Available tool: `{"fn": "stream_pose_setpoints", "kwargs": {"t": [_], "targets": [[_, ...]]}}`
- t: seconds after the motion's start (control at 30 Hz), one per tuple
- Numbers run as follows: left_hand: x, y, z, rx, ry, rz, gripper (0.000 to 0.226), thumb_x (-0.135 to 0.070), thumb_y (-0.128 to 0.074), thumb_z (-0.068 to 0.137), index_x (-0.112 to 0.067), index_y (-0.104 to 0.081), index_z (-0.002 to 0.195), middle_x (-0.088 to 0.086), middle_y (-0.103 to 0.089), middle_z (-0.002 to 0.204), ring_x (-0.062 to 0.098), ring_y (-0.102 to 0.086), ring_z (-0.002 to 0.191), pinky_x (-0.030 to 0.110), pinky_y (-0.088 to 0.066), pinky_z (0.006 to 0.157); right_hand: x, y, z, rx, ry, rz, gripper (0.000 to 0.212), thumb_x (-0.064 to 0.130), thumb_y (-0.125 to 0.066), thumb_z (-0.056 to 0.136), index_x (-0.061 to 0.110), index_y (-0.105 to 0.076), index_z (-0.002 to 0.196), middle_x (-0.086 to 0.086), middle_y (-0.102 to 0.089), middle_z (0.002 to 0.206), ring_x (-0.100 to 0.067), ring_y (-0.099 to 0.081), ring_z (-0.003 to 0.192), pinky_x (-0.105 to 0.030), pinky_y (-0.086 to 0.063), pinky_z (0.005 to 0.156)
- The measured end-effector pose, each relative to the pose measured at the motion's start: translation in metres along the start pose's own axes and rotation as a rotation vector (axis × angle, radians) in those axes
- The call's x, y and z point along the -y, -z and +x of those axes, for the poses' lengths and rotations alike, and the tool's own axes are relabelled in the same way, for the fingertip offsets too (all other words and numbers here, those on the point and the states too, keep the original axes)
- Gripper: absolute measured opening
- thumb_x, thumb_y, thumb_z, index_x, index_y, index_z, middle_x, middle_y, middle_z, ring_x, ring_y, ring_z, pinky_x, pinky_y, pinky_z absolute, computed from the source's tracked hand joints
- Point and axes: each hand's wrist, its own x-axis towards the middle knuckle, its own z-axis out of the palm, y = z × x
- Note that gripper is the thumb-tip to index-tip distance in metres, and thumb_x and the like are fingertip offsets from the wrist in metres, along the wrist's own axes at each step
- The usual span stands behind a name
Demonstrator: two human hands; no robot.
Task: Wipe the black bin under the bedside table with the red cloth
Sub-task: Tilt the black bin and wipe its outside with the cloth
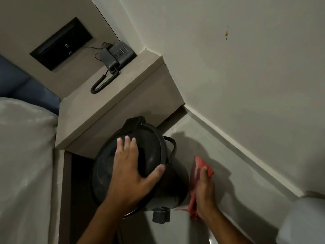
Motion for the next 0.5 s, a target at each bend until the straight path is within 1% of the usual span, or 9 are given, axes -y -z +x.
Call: {"fn": "stream_pose_setpoints", "kwargs": {"t": [0.03, 0.1, 0.17, 0.27, 0.3, 0.37, 0.4, 0.43, 0.5], "targets": [[-0.014, -0.007, 0.010, 0.037, 0.082, 0.066, 0.122, -0.087, -0.048, 0.068, -0.019, -0.004, 0.159, 0.008, 0.004, 0.170, 0.026, 0.014, 0.155, 0.050, -0.004, 0.123, 0.001, 0.001, 0.001, -0.004, -0.004, -0.011, 0.074, 0.066, -0.027, 0.099, 0.021, -0.033, 0.157, -0.019, -0.051, 0.149, -0.035, -0.053, 0.130, -0.044, -0.047, 0.100], [-0.023, -0.016, 0.017, 0.107, 0.088, 0.246, 0.124, -0.080, -0.054, 0.067, -0.019, 0.004, 0.158, 0.016, 0.009, 0.168, 0.035, 0.014, 0.153, 0.051, -0.001, 0.123, 0.005, 0.004, 0.000, 0.022, 0.010, -0.019, 0.085, 0.075, -0.027, 0.089, 0.026, -0.030, 0.158, -0.016, -0.047, 0.153, -0.033, -0.051, 0.131, -0.044, -0.046, 0.100], [-0.011, -0.013, 0.012, 0.162, -0.031, 0.336, 0.121, -0.070, -0.056, 0.066, -0.021, 0.006, 0.158, 0.010, 0.018, 0.167, 0.035, 0.021, 0.151, 0.053, -0.002, 0.123, 0.010, 0.007, 0.004, 0.000, -0.006, -0.026, 0.091, 0.078, -0.028, 0.084, 0.025, -0.029, 0.159, -0.016, -0.044, 0.155, -0.037, -0.048, 0.136, -0.050, -0.044, 0.108], [0.023, 0.006, -0.001, 0.279, -0.263, 0.370, 0.120, -0.061, -0.063, 0.065, -0.022, 0.000, 0.159, -0.006, 0.028, 0.165, 0.027, 0.029, 0.150, 0.053, -0.003, 0.121, 0.011, 0.012, 0.010, -0.049, -0.048, -0.011, 0.089, 0.076, -0.026, 0.090, 0.019, -0.029, 0.158, -0.021, -0.043, 0.155, -0.041, -0.045, 0.138, -0.055, -0.039, 0.113], [0.031, 0.013, -0.006, 0.301, -0.336, 0.363, 0.120, -0.060, -0.067, 0.065, -0.021, -0.004, 0.159, -0.009, 0.025, 0.166, 0.024, 0.026, 0.152, 0.052, -0.003, 0.120, 0.011, 0.013, 0.012, -0.052, -0.051, -0.008, 0.088, 0.076, -0.025, 0.091, 0.019, -0.029, 0.159, -0.022, -0.043, 0.155, -0.042, -0.044, 0.139, -0.056, -0.039, 0.113], [0.038, 0.021, -0.016, 0.301, -0.408, 0.263, 0.117, -0.058, -0.073, 0.065, -0.019, -0.016, 0.159, -0.010, 0.010, 0.169, 0.022, 0.012, 0.156, 0.053, -0.009, 0.119, 0.012, 0.015, 0.012, -0.059, -0.052, -0.002, 0.086, 0.075, -0.025, 0.093, 0.019, -0.029, 0.158, -0.022, -0.043, 0.155, -0.043, -0.044, 0.138, -0.056, -0.040, 0.111], [0.036, 0.020, -0.020, 0.266, -0.378, 0.176, 0.113, -0.059, -0.074, 0.066, -0.020, -0.021, 0.158, -0.011, 0.002, 0.170, 0.020, 0.007, 0.156, 0.053, -0.013, 0.119, 0.013, 0.015, 0.012, -0.064, -0.049, -0.003, 0.084, 0.074, -0.025, 0.095, 0.019, -0.030, 0.158, -0.022, -0.043, 0.155, -0.043, -0.044, 0.138, -0.055, -0.040, 0.111], [0.029, 0.016, -0.022, 0.205, -0.297, 0.092, 0.110, -0.061, -0.072, 0.068, -0.022, -0.021, 0.157, -0.011, -0.002, 0.169, 0.018, 0.003, 0.156, 0.052, -0.015, 0.119, 0.012, 0.015, 0.012, -0.063, -0.042, -0.004, 0.083, 0.073, -0.025, 0.096, 0.019, -0.030, 0.158, -0.022, -0.043, 0.155, -0.042, -0.044, 0.138, -0.056, -0.040, 0.112], [0.011, 0.001, -0.018, 0.098, -0.052, 0.060, 0.113, -0.066, -0.069, 0.070, -0.023, -0.012, 0.158, -0.004, -0.003, 0.169, 0.022, 0.002, 0.156, 0.050, -0.014, 0.121, 0.012, 0.013, 0.009, -0.054, -0.023, -0.012, 0.081, 0.072, -0.025, 0.096, 0.020, -0.029, 0.158, -0.021, -0.043, 0.155, -0.041, -0.044, 0.139, -0.057, -0.039, 0.113]]}}
